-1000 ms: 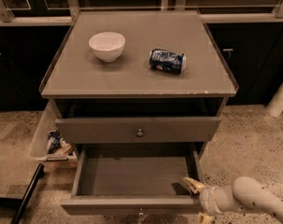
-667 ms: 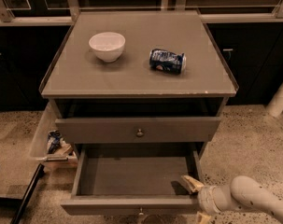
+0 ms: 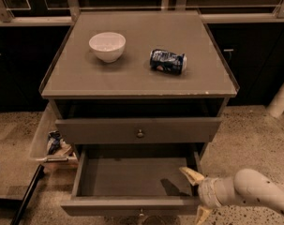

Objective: Open middle drawer

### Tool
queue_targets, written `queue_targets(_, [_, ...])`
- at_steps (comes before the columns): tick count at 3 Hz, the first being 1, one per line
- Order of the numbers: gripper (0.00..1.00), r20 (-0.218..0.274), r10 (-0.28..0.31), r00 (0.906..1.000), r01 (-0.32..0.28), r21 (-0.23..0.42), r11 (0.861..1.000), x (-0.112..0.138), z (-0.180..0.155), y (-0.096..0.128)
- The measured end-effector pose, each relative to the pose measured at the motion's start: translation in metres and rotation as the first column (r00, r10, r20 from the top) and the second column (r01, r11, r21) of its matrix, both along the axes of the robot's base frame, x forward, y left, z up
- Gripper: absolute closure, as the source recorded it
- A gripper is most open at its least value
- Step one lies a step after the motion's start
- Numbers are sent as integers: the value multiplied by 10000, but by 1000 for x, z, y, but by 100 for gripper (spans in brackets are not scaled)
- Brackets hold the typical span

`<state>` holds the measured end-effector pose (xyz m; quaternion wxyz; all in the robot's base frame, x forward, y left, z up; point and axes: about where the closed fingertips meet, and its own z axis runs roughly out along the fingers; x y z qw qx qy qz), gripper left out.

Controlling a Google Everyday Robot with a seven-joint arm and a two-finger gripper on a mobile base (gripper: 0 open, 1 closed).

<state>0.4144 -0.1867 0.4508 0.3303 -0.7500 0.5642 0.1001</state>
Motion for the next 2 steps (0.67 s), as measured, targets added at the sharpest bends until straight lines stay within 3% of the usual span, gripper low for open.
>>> queue_targets(1, [0,864,402,9954,-377,-303,9988,2,57,4])
queue_targets(2, [0,1268,738,9892,-693,-393,9968,8,90,11])
